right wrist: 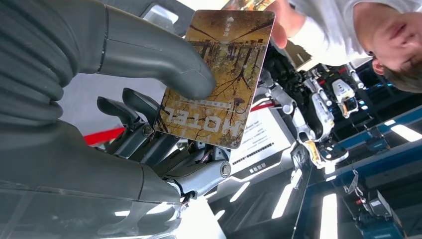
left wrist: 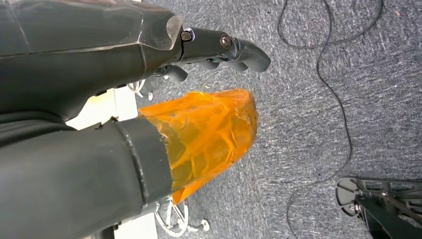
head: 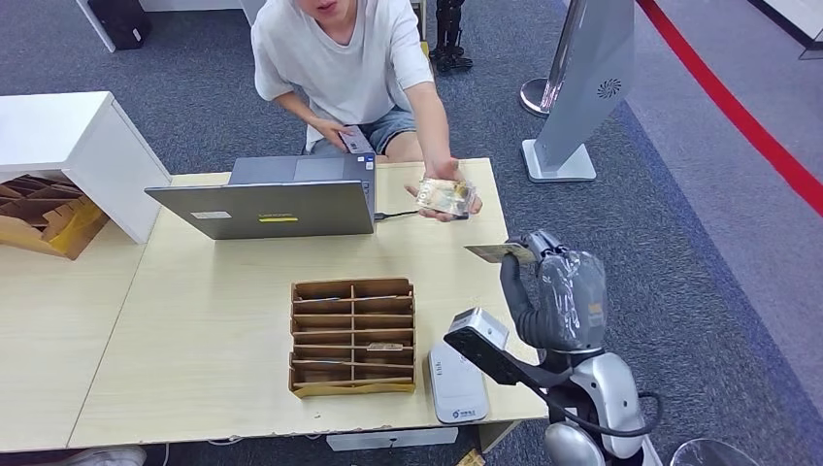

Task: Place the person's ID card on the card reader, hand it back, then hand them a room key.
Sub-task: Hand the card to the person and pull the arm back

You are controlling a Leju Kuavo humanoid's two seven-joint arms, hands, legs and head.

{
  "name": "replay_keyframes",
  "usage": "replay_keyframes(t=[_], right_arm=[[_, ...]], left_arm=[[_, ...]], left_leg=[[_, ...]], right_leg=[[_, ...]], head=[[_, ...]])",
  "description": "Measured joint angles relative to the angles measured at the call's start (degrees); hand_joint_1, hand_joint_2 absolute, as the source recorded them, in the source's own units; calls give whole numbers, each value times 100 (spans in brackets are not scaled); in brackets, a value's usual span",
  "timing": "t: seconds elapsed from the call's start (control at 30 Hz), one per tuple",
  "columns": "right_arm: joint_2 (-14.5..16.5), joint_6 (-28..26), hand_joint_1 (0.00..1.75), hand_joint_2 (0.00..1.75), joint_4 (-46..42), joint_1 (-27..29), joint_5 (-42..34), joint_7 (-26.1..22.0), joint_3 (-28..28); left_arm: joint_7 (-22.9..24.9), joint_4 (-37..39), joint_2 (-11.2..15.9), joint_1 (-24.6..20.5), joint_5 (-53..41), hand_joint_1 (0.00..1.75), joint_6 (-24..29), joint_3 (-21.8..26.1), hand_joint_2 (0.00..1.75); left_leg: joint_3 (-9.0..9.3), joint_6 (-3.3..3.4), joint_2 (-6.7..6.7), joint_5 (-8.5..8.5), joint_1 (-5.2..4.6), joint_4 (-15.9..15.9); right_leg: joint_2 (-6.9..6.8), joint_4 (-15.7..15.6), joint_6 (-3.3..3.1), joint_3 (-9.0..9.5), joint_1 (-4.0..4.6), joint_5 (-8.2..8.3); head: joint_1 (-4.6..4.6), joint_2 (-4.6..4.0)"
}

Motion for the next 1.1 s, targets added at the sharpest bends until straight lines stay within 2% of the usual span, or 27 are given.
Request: replay_keyframes(t=[0.67, 0.7, 0.73, 0.8, 0.87, 1.1], right_arm=[[22, 330, 175, 175, 961, -652, 666, 452, 189], [27, 341, 170, 175, 1005, -672, 690, 465, 197], [33, 363, 161, 175, 1048, -693, 717, 476, 205], [40, 423, 74, 175, 1134, -734, 761, 496, 228], [43, 488, 0, 175, 1228, -761, 769, 522, 248], [58, 581, 0, 175, 1372, -759, 349, 468, 264]], left_arm=[[37, 328, 181, -74, 0, 0, 118, -274, 0], [37, 339, 187, -76, 0, 0, 121, -281, 0], [37, 350, 192, -77, 0, 0, 124, -287, 0], [37, 372, 206, -81, 0, 0, 127, -297, 0], [37, 392, 220, -82, 0, 0, 128, -311, 0], [37, 401, 229, -82, 0, 0, 126, -325, 0]], left_leg=[[0, -2, -1, 2, 0, 0], [0, -2, -1, 2, 0, 0], [0, -2, -1, 2, 0, 0], [0, -2, -1, 2, 0, 0], [0, -2, -1, 2, 0, 0], [0, -2, -1, 2, 0, 0]], right_leg=[[-1, 1, 0, 0, 0, 1], [-1, 1, 0, 0, 0, 1], [0, 1, -1, 0, 0, 1], [0, 1, -1, 0, 0, 1], [-1, 1, -1, 0, 0, 1], [-1, 1, -1, 0, 0, 1]], head=[[0, 0], [0, 0], [1, 0], [0, 0], [0, 0], [1, 0]])
